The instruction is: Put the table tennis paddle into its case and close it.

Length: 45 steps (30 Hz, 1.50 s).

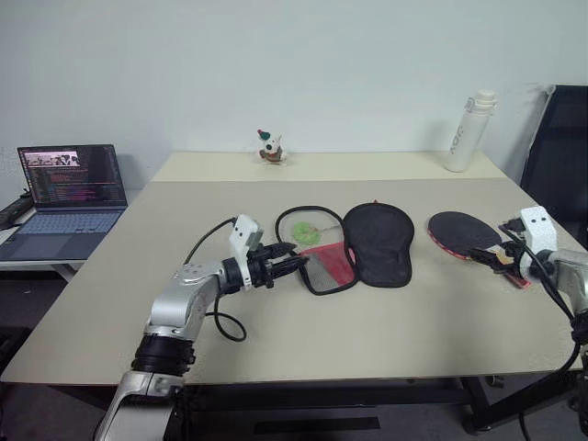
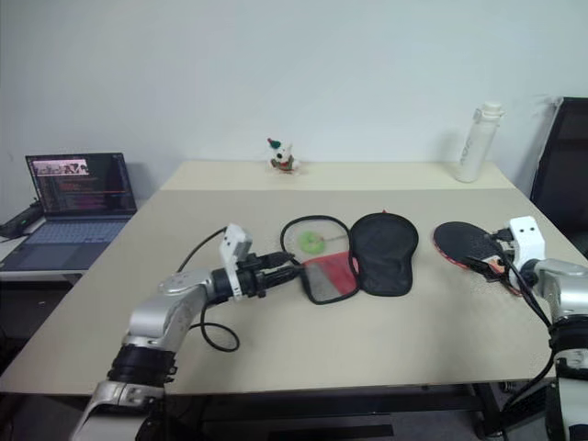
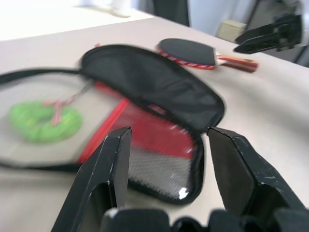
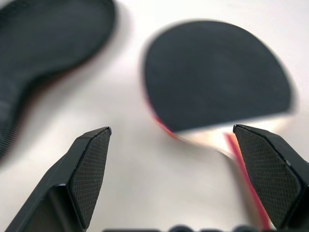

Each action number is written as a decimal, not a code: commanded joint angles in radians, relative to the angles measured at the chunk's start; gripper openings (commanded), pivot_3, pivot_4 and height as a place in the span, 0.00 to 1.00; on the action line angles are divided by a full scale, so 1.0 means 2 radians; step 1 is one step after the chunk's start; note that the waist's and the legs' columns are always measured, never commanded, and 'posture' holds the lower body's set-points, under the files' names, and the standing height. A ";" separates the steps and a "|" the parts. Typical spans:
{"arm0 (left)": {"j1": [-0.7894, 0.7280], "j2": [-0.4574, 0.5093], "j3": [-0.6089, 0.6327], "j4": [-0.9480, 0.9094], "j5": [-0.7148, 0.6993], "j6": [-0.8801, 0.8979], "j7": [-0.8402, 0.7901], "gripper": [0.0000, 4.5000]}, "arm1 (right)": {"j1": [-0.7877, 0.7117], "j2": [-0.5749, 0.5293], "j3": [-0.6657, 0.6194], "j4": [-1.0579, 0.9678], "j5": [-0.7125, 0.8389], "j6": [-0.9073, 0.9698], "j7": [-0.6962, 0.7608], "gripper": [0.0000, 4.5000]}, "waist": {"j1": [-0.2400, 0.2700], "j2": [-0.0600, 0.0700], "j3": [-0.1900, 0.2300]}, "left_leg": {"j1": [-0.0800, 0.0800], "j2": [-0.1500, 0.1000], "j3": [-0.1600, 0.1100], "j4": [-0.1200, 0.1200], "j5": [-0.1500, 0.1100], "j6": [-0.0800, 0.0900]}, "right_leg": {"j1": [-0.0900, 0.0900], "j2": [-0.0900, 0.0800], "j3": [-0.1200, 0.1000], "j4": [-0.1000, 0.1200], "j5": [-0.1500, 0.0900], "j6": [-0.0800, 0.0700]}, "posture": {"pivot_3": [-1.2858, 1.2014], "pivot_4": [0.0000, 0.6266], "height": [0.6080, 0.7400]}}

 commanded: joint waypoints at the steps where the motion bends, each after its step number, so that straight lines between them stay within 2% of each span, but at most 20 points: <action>1: -0.026 -0.002 -0.006 -0.001 0.002 -0.015 -0.011 0.60 | -0.024 -0.016 0.000 0.054 -0.023 -0.024 -0.020 0.99 | 0.000 0.000 0.000 | 0.000 0.000 0.000 0.000 0.000 0.000 | 0.000 0.000 0.000 0.000 0.000 0.000 | 0.52 0.24 1.00; 12: -0.050 -0.014 -0.017 0.021 0.010 -0.033 -0.024 0.60 | -0.117 -0.002 0.019 0.254 -0.077 -0.092 -0.074 0.99 | 0.000 0.000 0.000 | 0.000 0.000 0.002 0.000 0.000 0.000 | -0.001 0.000 0.003 0.000 0.001 0.000 | 0.52 0.24 1.00; 22: -0.050 -0.001 -0.013 0.021 0.019 -0.032 -0.033 0.60 | -0.130 0.020 0.021 0.305 -0.092 -0.100 -0.052 0.99 | -0.001 0.000 0.000 | 0.000 0.000 0.002 0.000 0.000 0.000 | -0.001 0.000 0.004 0.000 0.001 0.000 | 0.52 0.24 1.00; 25: -0.048 0.003 -0.012 0.019 0.019 -0.032 -0.033 0.60 | -0.129 0.025 0.017 0.305 -0.091 -0.100 -0.046 0.87 | -0.003 0.000 0.000 | 0.000 0.000 0.002 0.000 0.000 0.000 | -0.001 0.000 0.004 0.000 0.001 0.000 | 0.52 0.24 1.00; 29: -0.043 0.004 -0.011 0.016 0.020 -0.034 -0.033 0.60 | -0.130 0.029 0.018 0.293 -0.091 -0.092 -0.029 0.56 | -0.005 0.000 0.000 | 0.001 0.000 0.003 0.000 0.000 0.000 | -0.001 0.000 0.005 0.000 0.001 0.001 | 0.52 0.24 1.00; 32: -0.040 0.003 -0.011 0.013 0.019 -0.034 -0.032 0.60 | -0.130 0.030 0.024 0.272 -0.093 -0.079 -0.011 0.34 | -0.006 0.000 0.000 | 0.001 0.000 0.003 0.000 0.000 0.000 | -0.001 0.000 0.005 0.000 0.001 0.001 | 0.52 0.24 1.00; 33: -0.039 0.002 -0.011 0.012 0.019 -0.034 -0.032 0.60 | -0.129 0.029 0.025 0.266 -0.093 -0.074 -0.010 0.32 | -0.007 0.000 0.000 | 0.001 0.000 0.004 0.000 0.000 0.000 | -0.001 0.001 0.005 0.000 0.001 0.001 | 0.52 0.24 1.00; 36: -0.036 0.001 -0.012 0.008 0.018 -0.034 -0.033 0.60 | -0.116 0.027 0.028 0.223 -0.091 -0.047 -0.003 0.32 | -0.009 0.000 0.000 | 0.001 0.000 0.004 0.000 0.000 0.000 | -0.002 0.001 0.006 0.000 0.001 0.001 | 0.52 0.24 1.00; 39: -0.032 -0.001 -0.014 0.002 0.016 -0.033 -0.034 0.60 | -0.071 0.020 0.033 0.125 -0.081 0.009 0.018 0.32 | -0.009 0.000 0.000 | 0.000 0.000 0.005 0.000 0.000 0.000 | -0.003 0.001 0.007 0.001 0.001 0.001 | 0.52 0.24 1.00; 45: -0.029 -0.006 -0.018 -0.003 0.016 -0.032 -0.036 0.60 | 0.109 -0.011 0.001 -0.182 -0.038 0.158 0.033 0.32 | -0.005 0.000 0.000 | 0.000 0.000 0.005 0.000 0.000 0.000 | -0.004 0.000 0.007 0.004 0.001 0.001 | 0.52 0.24 1.00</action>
